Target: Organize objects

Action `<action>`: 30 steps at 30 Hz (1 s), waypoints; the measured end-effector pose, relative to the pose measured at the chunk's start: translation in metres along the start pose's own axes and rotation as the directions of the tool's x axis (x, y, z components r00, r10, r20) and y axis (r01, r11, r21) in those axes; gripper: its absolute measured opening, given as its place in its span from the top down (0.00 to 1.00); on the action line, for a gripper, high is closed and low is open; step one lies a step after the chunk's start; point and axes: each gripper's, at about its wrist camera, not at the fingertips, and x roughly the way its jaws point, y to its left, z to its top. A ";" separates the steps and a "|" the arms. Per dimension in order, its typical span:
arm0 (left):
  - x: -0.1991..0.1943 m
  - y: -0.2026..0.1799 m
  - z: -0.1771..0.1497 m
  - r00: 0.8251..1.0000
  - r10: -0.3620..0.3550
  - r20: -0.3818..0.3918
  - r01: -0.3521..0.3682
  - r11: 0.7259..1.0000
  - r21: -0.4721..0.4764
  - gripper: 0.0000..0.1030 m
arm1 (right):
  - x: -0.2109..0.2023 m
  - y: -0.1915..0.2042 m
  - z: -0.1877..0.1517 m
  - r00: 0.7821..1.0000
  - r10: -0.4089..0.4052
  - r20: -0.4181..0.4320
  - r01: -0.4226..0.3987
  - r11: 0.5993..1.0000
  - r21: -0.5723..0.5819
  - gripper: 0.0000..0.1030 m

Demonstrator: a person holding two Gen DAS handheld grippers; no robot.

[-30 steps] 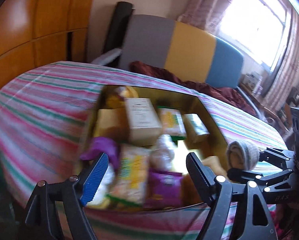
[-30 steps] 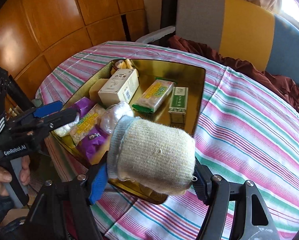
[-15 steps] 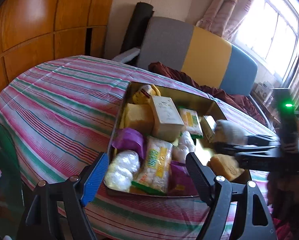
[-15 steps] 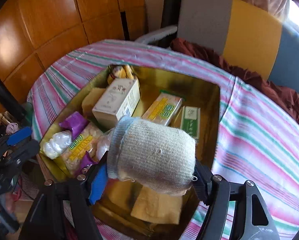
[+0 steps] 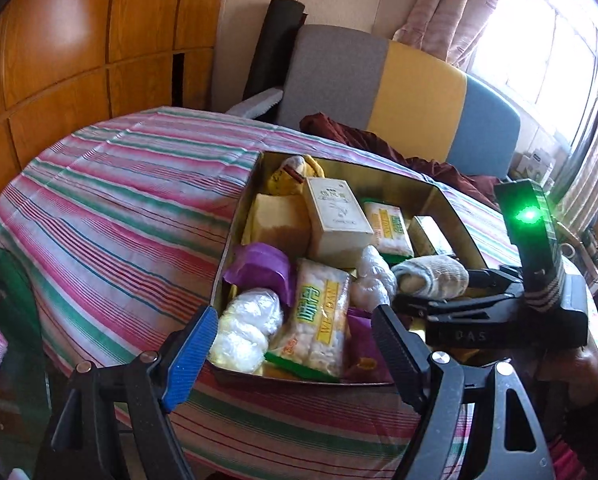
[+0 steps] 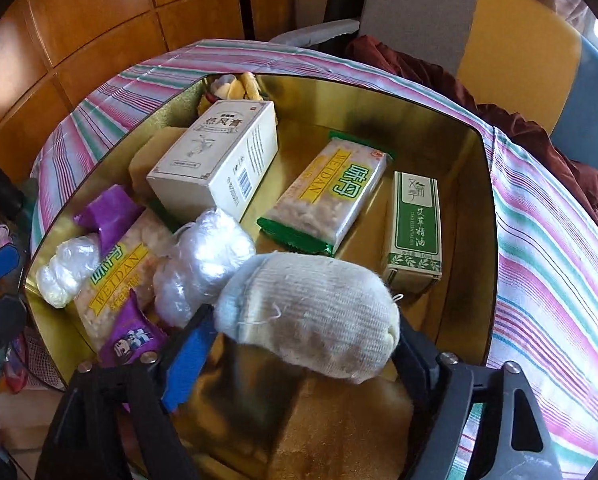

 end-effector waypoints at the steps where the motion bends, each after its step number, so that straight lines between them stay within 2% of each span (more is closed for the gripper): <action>1: -0.002 -0.001 0.000 1.000 0.002 0.005 -0.002 1.000 -0.001 0.22 | -0.001 0.000 -0.001 1.000 0.006 0.003 -0.006 1.000 0.004 0.08; 4: -0.006 -0.003 0.002 0.999 0.027 0.016 -0.027 1.000 0.002 0.22 | -0.005 -0.002 -0.002 1.000 0.011 0.016 -0.011 1.000 0.029 0.08; 9: -0.014 -0.009 0.005 0.996 0.081 0.036 -0.081 0.997 0.016 0.22 | -0.027 -0.006 -0.006 0.996 0.016 0.086 -0.023 0.997 0.080 0.07; 14: -0.022 -0.018 0.007 0.984 0.164 0.077 -0.167 0.985 0.041 0.22 | -0.051 -0.003 -0.017 0.989 -0.029 0.146 0.011 0.992 0.123 0.05; 17: -0.031 -0.026 0.005 0.973 0.199 0.119 -0.205 0.978 0.039 0.22 | -0.065 -0.002 -0.024 0.981 -0.075 0.180 0.048 0.988 0.150 0.04; 21: -0.039 -0.042 0.005 0.946 0.289 0.149 -0.298 0.954 0.040 0.22 | -0.085 -0.005 -0.039 0.965 -0.127 0.230 0.079 0.975 0.208 0.02; 25: -0.046 -0.050 0.003 0.957 0.254 0.144 -0.262 0.964 0.041 0.22 | -0.101 -0.005 -0.054 0.951 -0.148 0.272 0.083 0.968 0.237 0.01; 30: -0.043 -0.053 -0.002 0.977 0.191 0.095 -0.195 0.980 0.030 0.22 | -0.113 -0.002 -0.067 0.940 -0.150 0.307 0.072 0.965 0.252 0.01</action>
